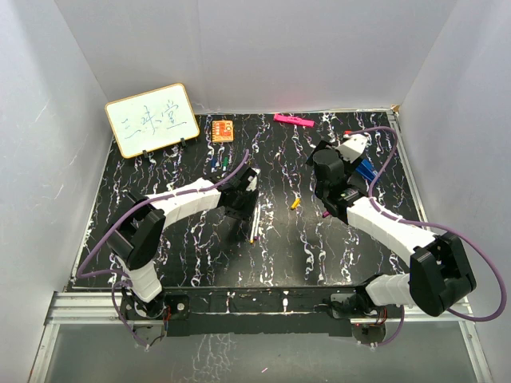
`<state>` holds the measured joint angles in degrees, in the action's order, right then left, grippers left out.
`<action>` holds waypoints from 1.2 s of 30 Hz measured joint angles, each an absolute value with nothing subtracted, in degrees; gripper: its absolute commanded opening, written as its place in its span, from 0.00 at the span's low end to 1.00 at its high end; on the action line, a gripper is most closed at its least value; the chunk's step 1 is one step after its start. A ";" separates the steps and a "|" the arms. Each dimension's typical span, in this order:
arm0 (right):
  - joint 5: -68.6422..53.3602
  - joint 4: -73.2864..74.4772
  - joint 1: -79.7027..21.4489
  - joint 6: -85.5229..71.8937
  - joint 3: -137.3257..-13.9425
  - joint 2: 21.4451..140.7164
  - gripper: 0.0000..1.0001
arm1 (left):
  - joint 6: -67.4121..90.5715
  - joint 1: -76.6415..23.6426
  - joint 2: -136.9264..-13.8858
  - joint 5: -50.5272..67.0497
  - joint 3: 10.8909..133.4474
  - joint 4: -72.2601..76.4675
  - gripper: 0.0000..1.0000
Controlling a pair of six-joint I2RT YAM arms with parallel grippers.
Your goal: Insert the pens into the pen caps
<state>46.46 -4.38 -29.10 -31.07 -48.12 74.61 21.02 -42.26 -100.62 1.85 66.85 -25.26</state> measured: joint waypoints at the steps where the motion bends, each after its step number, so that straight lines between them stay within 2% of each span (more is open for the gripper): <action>1: 46.11 -3.99 -29.12 -31.44 -47.86 74.61 0.69 | 21.26 -42.48 -100.62 1.43 66.85 -25.26 0.38; 36: 41.06 -2.90 -29.17 -32.56 -47.03 74.63 0.70 | 24.10 -45.30 -104.77 -2.55 67.02 -22.72 0.38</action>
<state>41.06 -2.90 -29.17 -32.56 -47.03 74.63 24.10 -45.30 -104.77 -2.55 67.02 -22.72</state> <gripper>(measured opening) 0.698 0.385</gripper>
